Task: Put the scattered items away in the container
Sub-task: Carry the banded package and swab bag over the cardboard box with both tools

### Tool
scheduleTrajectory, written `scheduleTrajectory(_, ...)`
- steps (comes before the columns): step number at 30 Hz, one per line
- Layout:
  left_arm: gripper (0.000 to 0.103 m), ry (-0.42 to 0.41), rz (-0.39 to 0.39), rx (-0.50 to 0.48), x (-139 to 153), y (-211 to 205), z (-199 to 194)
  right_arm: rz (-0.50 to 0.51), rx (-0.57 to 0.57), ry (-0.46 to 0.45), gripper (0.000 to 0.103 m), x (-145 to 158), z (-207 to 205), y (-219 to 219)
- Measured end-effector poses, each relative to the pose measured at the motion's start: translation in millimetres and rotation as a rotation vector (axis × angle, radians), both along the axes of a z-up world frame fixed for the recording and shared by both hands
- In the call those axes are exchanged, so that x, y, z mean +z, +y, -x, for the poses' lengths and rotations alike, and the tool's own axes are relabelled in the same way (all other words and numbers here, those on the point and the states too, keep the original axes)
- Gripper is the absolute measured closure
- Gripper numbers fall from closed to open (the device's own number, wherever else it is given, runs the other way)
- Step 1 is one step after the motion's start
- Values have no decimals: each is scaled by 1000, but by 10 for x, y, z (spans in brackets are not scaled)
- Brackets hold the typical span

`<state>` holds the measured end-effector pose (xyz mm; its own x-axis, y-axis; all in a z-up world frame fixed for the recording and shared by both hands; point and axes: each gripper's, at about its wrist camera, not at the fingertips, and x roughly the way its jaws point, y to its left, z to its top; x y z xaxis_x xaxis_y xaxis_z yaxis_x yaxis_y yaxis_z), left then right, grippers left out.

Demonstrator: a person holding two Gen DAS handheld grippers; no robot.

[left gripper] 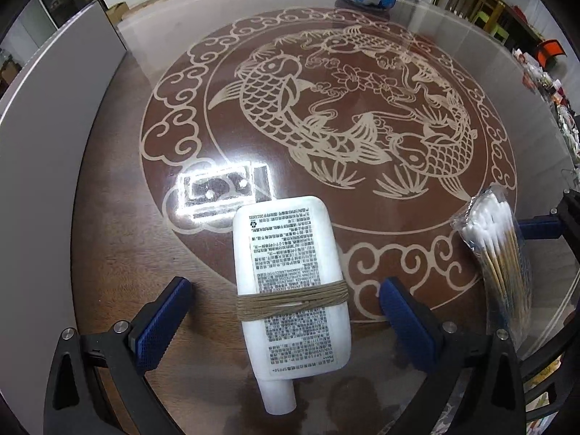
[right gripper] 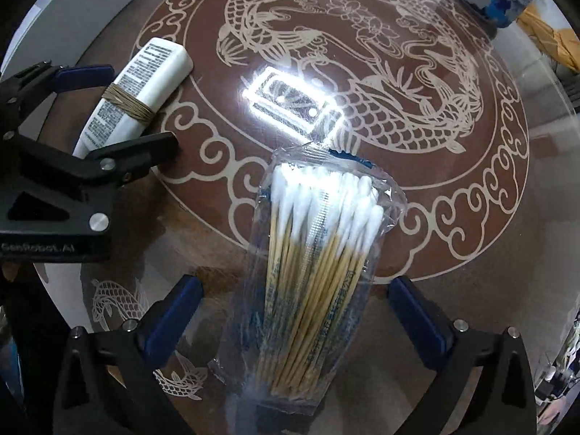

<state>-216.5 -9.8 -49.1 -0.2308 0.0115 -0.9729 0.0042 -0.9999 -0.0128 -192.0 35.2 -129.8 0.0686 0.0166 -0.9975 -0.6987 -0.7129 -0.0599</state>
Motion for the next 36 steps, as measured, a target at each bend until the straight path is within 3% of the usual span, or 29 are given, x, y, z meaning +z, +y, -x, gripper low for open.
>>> scheduleTrajectory(11, 0, -27, 0, 10, 33, 51, -24, 0, -24, 1, 2, 93, 5, 72)
scheduleTrajectory(13, 0, -36, 1, -4, 23, 79, -130, -25, -18, 25, 12, 171, 8, 48)
scheduleTrajectory(15, 6, -17, 5, -31, 49, 152, -184, -40, -12, 39, 39, 261, 27, 47)
scheduleTrajectory(16, 10, -4, 4, -38, 74, 178, -207, -42, -17, 41, 46, 309, 43, 63)
scheduleTrajectory(17, 26, 9, 4, -40, 113, 196, -221, -39, -28, 43, 61, 351, 51, 90)
scheduleTrajectory(18, 41, 18, 3, -39, 156, 203, -231, -26, -44, 48, 64, 378, 43, 116)
scheduleTrajectory(19, 49, 22, -4, -40, 189, 199, -236, -15, -54, 52, 65, 394, 33, 132)
scheduleTrajectory(20, 50, 18, -29, -38, 217, 190, -243, -9, -58, 50, 66, 413, 38, 148)
scheduleTrajectory(27, 50, 37, -23, -35, 511, 84, -347, 21, -72, 59, 68, 645, -40, 92)
scheduleTrajectory(31, 50, 66, -18, -31, 669, -114, -589, 9, -63, 61, 68, 861, 15, 84)
scheduleTrajectory(36, 50, 98, -12, -24, 715, -288, -527, -8, -44, 80, 68, 1213, 191, 90)
